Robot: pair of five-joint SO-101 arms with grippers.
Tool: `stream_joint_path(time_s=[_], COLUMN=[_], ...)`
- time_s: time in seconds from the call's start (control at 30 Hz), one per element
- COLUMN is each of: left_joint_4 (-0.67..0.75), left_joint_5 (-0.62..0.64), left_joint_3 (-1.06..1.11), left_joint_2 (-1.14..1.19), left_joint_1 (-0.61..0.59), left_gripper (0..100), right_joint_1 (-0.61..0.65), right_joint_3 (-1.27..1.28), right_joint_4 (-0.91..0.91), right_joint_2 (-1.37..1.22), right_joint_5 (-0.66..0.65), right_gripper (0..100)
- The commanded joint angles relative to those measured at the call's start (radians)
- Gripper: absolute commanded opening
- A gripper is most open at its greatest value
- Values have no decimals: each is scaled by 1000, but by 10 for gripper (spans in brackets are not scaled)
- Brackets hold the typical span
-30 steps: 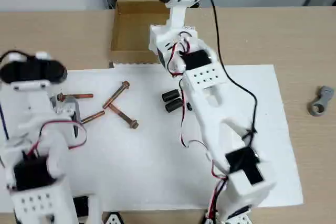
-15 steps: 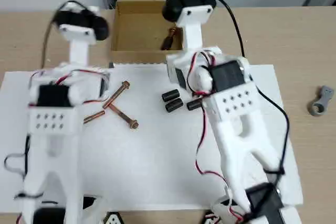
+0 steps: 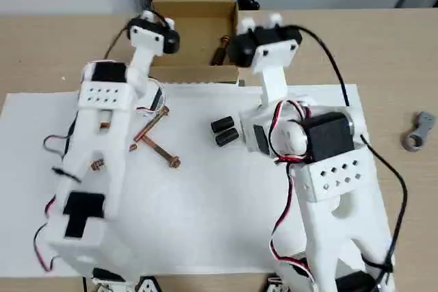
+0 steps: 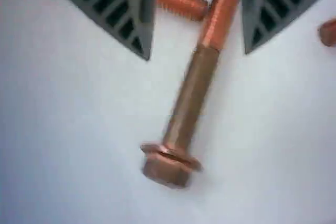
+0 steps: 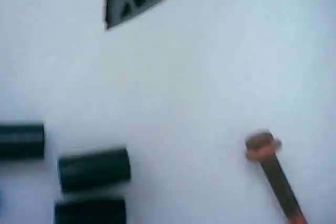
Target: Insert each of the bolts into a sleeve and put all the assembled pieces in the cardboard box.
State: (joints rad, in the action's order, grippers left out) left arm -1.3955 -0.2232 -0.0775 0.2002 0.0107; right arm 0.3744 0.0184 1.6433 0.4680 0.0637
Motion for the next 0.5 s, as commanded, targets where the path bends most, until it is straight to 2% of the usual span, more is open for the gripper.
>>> stream_joint_path(time_s=[0.0,0.47], left_joint_4=[-89,-101], left_joint_5=[-23,-101], left_joint_3=[-107,-143], left_joint_2=[32,124], left_joint_1=[11,8], left_gripper=[109,109], right_joint_1=[-28,-68], right_joint_3=[86,529], right_joint_4=[-8,-217], right_joint_2=[81,420], right_joint_5=[-5,-5], right_gripper=[172,173])
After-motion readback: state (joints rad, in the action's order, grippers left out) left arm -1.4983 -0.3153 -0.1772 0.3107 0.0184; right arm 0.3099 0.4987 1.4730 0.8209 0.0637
